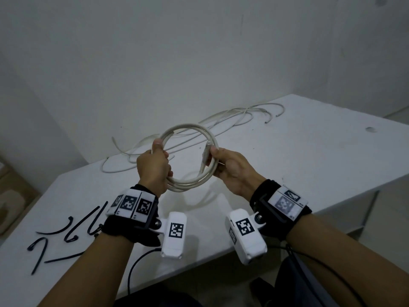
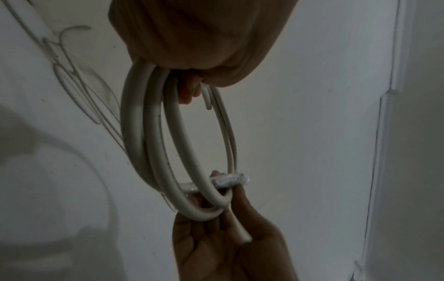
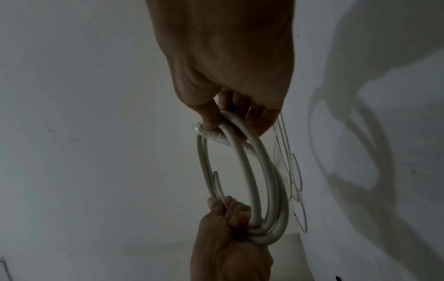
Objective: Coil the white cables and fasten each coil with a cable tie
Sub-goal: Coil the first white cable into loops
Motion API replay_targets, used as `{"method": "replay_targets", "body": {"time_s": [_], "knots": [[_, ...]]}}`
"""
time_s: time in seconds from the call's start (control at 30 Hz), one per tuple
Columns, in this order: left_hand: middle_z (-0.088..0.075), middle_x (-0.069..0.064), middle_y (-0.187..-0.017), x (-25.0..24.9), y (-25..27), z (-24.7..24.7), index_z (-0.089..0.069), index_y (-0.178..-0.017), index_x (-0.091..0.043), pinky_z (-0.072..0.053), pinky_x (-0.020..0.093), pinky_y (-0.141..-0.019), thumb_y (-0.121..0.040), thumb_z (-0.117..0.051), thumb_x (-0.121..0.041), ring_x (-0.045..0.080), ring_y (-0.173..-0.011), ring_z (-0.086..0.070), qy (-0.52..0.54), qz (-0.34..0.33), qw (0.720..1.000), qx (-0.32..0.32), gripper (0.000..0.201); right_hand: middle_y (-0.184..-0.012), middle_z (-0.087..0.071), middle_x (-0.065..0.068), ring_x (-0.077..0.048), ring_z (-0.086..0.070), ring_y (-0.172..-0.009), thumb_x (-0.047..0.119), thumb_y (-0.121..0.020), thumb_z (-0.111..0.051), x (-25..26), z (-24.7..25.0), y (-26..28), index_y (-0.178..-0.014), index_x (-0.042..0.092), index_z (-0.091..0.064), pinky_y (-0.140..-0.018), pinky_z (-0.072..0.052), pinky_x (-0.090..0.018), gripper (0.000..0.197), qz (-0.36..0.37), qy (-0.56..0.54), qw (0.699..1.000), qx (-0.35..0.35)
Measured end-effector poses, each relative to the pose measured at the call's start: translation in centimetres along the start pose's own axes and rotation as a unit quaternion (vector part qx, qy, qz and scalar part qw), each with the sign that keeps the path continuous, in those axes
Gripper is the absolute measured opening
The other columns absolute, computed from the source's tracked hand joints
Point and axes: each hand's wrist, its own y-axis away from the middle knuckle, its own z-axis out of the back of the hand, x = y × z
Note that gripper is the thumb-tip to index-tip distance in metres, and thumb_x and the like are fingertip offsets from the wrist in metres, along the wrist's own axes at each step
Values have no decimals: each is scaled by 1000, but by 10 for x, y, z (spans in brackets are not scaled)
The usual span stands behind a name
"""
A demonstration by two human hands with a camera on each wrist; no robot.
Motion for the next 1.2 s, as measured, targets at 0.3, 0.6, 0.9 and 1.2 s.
{"method": "replay_targets", "body": {"time_s": [0.3, 0.6, 0.9, 1.2], "knots": [[-39, -5, -45, -12, -5, 21, -59, -76, -7, -36, 25, -47, -94, -50, -49, 9, -35, -34, -42, 0, 996, 79, 46, -119, -52, -4, -15, -52, -109, 28, -84, -68, 23, -4, 3, -126, 22, -43, -76, -44, -21, 50, 122, 220, 967, -50], [-41, -3, -45, -47, 8, 35, -58, -74, -11, -30, 23, -44, -89, -46, -33, 11, -38, -33, -166, -20, 966, 199, 30, -105, -60, -2, -21, -55, -100, 35, -92, -56, 54, -63, -22, -124, 16, -45, -76, -36, -27, 38, 245, 696, 645, 199], [-64, 10, -73, -50, -14, 117, -59, -93, -4, -52, 27, -50, -100, -40, -19, 18, -53, -60, -72, -34, 943, 322, 26, -69, -46, 5, -7, -40, -60, 29, -100, -39, 15, -95, -32, -87, 13, -43, -52, -31, -16, 21, 271, 586, 734, 209], [-66, 13, -72, -24, -26, 203, -59, -105, -10, -51, 31, -40, -92, -47, -39, 26, -39, -59, -80, -14, 958, 274, 34, -66, -42, 3, -11, -35, -53, 29, -100, -39, -50, -164, -37, -83, 11, -49, -48, -30, -21, 27, 156, 475, 824, 266]]}}
